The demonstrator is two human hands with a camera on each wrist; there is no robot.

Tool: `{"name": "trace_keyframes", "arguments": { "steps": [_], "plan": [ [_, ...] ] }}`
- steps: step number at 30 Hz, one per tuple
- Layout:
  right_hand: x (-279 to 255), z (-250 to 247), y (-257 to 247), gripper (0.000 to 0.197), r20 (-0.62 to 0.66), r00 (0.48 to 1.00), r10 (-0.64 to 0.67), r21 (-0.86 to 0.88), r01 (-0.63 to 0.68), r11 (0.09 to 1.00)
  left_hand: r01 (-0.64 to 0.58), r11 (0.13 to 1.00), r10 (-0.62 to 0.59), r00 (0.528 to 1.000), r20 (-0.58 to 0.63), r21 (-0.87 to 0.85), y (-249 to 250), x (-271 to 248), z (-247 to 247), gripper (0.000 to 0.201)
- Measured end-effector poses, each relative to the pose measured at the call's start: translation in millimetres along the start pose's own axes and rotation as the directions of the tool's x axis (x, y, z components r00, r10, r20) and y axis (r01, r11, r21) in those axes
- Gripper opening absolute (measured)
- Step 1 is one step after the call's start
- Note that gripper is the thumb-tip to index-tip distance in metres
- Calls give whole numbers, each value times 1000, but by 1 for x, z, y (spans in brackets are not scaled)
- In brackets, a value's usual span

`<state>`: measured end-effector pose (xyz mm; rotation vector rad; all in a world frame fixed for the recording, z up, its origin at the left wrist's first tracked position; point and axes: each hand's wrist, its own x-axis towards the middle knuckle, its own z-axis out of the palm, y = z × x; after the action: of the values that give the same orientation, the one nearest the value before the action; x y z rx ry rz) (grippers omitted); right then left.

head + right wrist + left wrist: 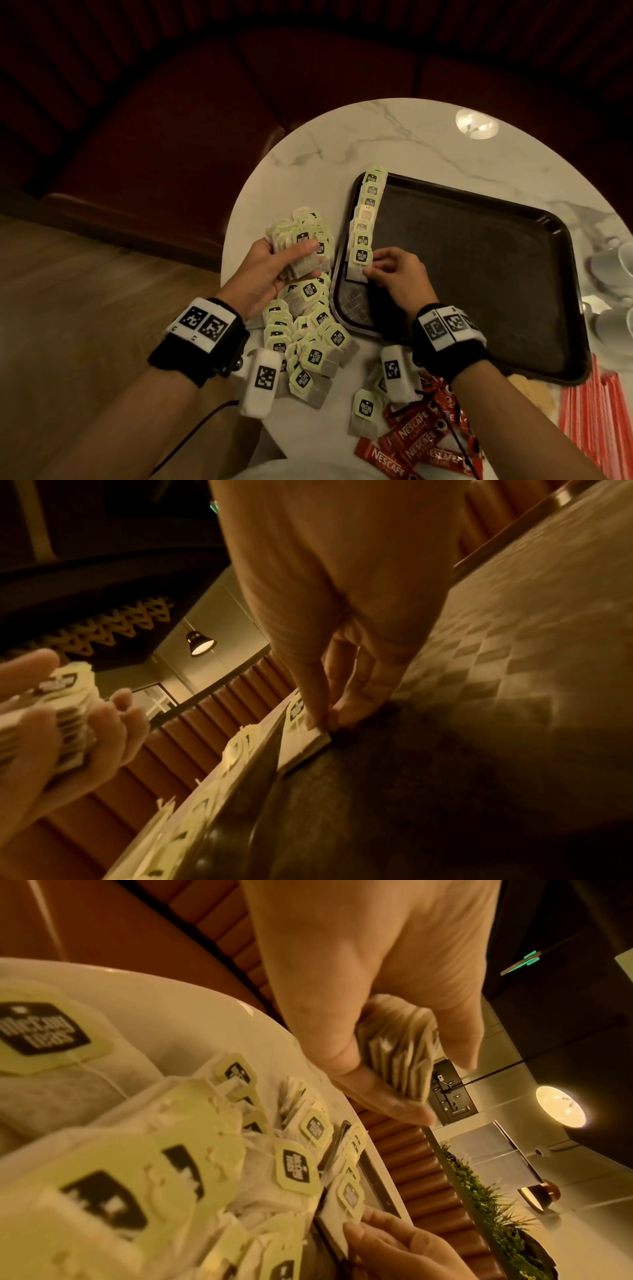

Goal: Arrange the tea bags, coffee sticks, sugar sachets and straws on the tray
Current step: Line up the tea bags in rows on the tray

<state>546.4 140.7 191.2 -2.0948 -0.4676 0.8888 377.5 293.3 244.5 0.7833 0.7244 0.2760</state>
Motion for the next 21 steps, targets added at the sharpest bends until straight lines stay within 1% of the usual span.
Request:
{"name": "trace_keyframes", "arguments": {
  "steps": [3, 6, 12, 14, 17, 19, 21],
  "plan": [
    [2, 4, -3, 28, -22, 1000, -21, 3, 21, 1000, 8, 1000, -8, 1000, 3, 14, 0, 0, 0, 53],
    [2, 7, -3, 31, -57, 998, -33, 14, 34, 999, 13, 1000, -13, 1000, -2, 22, 0, 0, 0, 55],
    [1, 11, -1, 29, -90, 995, -35, 36, 38, 999, 33, 999, -33, 999, -14, -24, 0, 0, 1, 44],
    [-2, 10, -2, 31, -86, 995, -41, 35, 44, 998, 41, 998, -42, 999, -17, -40, 0, 0, 1, 47],
    [-6, 10, -4, 43, -36, 998, -55, -2, 55, 998, 49, 997, -51, 998, -26, -53, 0, 0, 1, 55],
    [-8, 13, -3, 51, -10, 997, -71, -51, 70, 996, 51, 997, -53, 998, -22, -59, -1, 0, 2, 56],
    [-8, 17, -2, 55, -14, 996, -86, -82, 85, 993, 60, 996, -61, 998, -15, -59, -2, -1, 2, 54]
  ]
}}
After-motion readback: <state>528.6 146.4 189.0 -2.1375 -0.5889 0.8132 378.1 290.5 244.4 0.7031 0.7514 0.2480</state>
